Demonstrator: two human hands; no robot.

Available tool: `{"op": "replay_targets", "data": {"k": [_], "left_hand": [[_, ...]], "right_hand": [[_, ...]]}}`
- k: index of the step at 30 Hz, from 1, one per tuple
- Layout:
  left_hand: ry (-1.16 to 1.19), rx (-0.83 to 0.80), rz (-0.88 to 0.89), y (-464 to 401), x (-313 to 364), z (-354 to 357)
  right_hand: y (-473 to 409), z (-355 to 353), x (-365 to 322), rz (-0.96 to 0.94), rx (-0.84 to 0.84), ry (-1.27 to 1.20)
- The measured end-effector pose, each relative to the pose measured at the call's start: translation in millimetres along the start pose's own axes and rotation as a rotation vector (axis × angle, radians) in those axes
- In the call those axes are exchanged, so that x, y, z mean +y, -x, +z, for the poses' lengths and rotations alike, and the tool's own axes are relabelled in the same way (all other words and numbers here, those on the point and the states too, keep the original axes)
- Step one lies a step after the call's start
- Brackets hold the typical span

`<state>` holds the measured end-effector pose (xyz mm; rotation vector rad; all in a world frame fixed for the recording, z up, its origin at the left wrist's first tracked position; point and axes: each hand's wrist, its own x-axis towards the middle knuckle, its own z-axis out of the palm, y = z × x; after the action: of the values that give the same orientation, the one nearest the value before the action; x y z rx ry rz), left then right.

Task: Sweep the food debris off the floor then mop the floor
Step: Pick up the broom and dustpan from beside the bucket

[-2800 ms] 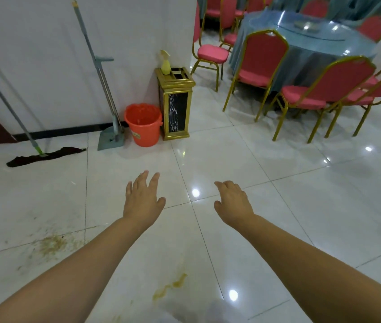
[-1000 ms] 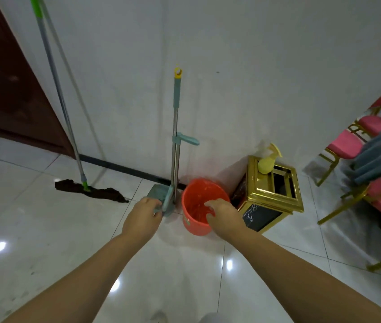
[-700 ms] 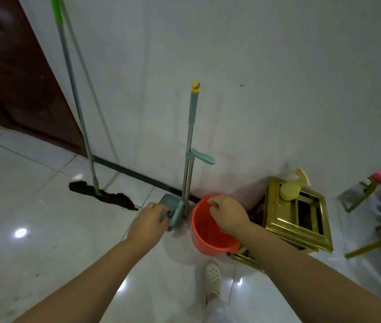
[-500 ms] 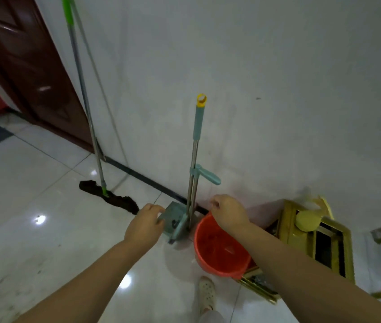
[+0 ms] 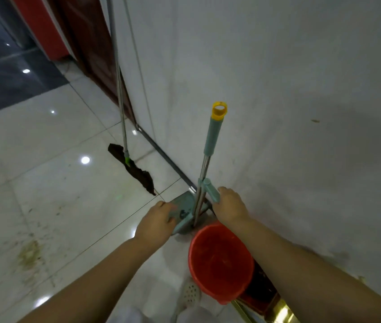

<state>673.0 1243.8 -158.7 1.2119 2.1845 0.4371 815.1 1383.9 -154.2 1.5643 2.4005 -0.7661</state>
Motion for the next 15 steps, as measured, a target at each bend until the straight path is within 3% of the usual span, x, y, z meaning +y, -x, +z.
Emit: {"op": "replay_targets", "data": {"k": [7, 15], "left_hand": [[0.062, 0.066, -0.183, 7, -13, -3], [0.126, 0.11, -0.324, 43, -52, -19]], "right_hand": [[-25, 8, -15, 0.071, -0.192, -0.151], [-25, 19, -66, 0.096, -0.284, -0.199]]}}
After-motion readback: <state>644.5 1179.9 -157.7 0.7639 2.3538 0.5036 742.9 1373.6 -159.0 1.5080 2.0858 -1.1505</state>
